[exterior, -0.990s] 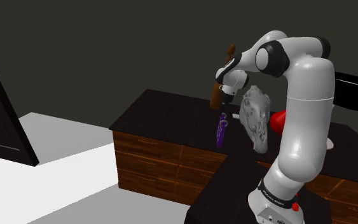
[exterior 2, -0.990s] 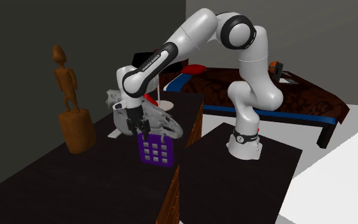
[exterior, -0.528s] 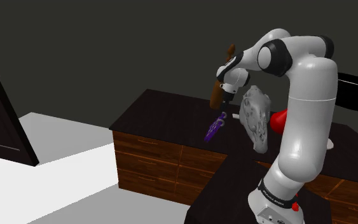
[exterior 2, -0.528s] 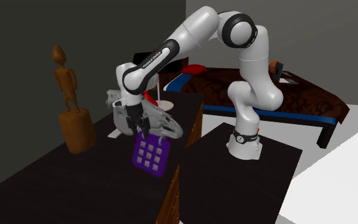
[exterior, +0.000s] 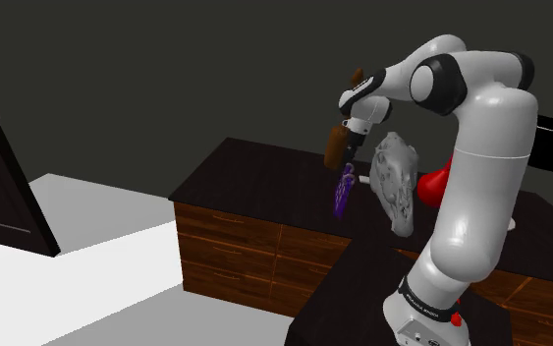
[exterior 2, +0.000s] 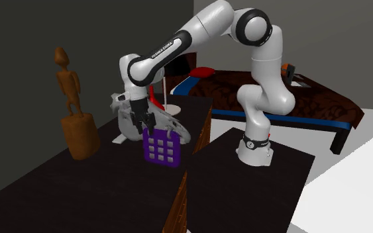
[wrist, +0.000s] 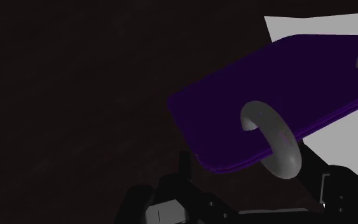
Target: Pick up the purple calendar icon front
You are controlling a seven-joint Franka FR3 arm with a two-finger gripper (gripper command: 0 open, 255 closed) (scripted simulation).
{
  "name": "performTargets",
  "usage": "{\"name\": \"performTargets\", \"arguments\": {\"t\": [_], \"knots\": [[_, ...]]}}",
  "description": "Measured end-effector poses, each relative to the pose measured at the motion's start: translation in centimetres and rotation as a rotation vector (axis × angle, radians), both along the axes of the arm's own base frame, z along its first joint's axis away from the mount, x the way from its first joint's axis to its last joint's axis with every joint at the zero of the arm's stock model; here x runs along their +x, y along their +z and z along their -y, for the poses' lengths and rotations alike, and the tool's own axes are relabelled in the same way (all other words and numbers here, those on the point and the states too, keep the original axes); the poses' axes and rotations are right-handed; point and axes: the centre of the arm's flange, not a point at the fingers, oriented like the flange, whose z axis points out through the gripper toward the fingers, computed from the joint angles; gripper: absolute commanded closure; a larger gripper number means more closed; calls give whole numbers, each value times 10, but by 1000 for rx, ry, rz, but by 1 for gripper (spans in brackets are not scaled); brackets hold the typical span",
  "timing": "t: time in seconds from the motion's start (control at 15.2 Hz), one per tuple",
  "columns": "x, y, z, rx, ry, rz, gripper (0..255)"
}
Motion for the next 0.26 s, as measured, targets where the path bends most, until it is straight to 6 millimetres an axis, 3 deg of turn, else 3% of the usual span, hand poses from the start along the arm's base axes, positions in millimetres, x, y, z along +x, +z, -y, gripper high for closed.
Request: {"name": "performTargets", "arguments": {"t": [0.26], "knots": [[0,19,-1,0,0,0,255]]}}
